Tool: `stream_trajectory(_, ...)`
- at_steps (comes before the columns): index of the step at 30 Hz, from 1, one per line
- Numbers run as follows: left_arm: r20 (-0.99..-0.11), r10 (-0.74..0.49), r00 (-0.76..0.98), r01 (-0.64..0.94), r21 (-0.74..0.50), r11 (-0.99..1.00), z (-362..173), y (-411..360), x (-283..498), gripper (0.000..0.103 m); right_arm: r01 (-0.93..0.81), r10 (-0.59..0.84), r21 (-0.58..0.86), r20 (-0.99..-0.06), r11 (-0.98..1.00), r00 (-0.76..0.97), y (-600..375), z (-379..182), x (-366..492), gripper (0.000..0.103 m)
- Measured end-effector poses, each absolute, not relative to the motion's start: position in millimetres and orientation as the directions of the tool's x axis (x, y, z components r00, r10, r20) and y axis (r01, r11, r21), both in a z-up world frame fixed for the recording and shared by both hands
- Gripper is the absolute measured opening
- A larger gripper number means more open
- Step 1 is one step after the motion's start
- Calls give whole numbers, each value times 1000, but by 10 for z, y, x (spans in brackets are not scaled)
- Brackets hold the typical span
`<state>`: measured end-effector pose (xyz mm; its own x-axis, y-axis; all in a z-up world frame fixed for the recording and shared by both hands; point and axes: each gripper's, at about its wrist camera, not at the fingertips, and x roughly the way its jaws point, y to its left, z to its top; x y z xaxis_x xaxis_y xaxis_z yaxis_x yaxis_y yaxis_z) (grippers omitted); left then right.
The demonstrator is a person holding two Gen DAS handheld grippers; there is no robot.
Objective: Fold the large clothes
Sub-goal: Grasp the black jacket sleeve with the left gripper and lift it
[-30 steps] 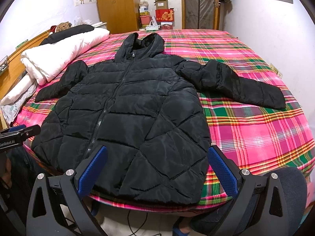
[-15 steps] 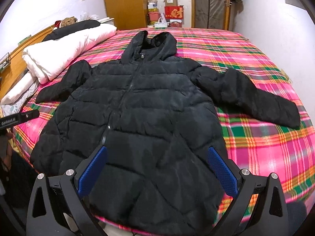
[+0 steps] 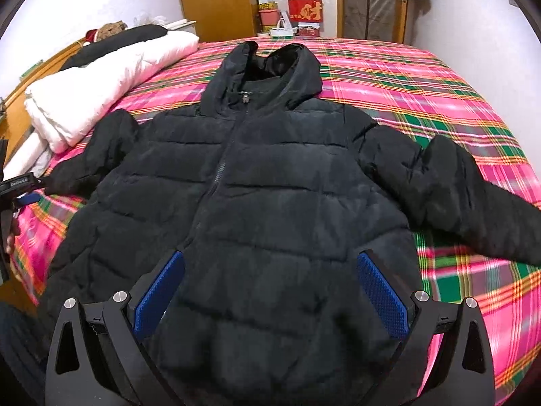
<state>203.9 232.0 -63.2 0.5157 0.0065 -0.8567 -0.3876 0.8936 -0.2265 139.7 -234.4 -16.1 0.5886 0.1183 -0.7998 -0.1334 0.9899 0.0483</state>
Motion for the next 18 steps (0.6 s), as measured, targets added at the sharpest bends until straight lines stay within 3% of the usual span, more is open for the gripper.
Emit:
stream_trajectory(4,-866,16,500,-441,-238,865,-871,2611,2184,77,-129,99,29,-803,991,587,-2337,-221,1569,101)
stream_trajectory(12,-859,5,513,-568,-335,752,-1316,3181,2351,76,-124,68,-3,-820,992,568,-2301,-388,1744,101)
stream_trajectory(18,-836,83,542,-551,-279,787,-1400,3266,2526,71,-95,40,-15,-835,995,548,-2352,-511,1806,101)
